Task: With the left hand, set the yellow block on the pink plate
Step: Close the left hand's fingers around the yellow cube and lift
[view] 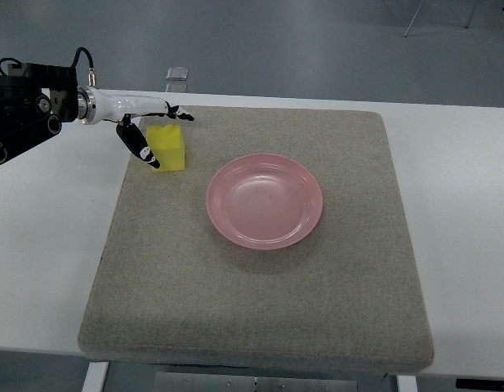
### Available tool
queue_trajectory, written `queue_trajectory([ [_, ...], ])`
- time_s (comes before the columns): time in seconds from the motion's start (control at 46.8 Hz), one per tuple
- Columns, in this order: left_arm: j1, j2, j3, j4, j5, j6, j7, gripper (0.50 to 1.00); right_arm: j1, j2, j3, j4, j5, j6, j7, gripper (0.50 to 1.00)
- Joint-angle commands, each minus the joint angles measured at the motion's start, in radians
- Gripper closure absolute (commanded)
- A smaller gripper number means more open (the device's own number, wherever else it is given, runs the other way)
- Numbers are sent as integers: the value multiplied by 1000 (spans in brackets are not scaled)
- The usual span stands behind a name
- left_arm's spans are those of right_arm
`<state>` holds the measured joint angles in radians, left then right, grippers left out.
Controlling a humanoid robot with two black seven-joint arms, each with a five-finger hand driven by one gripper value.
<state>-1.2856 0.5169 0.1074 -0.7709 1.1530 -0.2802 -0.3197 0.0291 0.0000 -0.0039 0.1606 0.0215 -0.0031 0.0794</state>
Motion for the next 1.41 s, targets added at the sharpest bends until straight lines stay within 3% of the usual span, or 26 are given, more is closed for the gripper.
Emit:
queue_trajectory([
  [0.0,0,0,2,-1,8,1,-2,519,0,0,1,1,0,0,0,576],
  [0.149,11,-1,5,-1,19,1,-2,549,0,0,-1,1,0,0,0,576],
  [0.235,15,-8,9,1,20,1,-2,613,0,0,-1,1,0,0,0,576],
  [0.406,15,-8,12,5,22,3,-2,681,0,0,1,1,0,0,-1,576],
  [0.555,15,-8,11,7,33,6,-2,774,0,0,-1,1,0,0,0,576],
  [0.662,15,-8,11,10,33,6,-2,857,0,0,1,-1,0,0,0,576],
  [0.726,15,-8,8,12,31,6,-2,992,0,0,-1,0,0,0,0,576],
  [0.747,14,-8,8,13,31,6,-2,1000,0,0,1,-1,0,0,0,576],
  [1.11,5,-8,-2,35,17,6,-12,1000,0,0,-1,-1,0,0,0,576],
  [1.388,-3,-66,-2,140,13,6,-44,1000,0,0,1,1,0,0,0,576],
])
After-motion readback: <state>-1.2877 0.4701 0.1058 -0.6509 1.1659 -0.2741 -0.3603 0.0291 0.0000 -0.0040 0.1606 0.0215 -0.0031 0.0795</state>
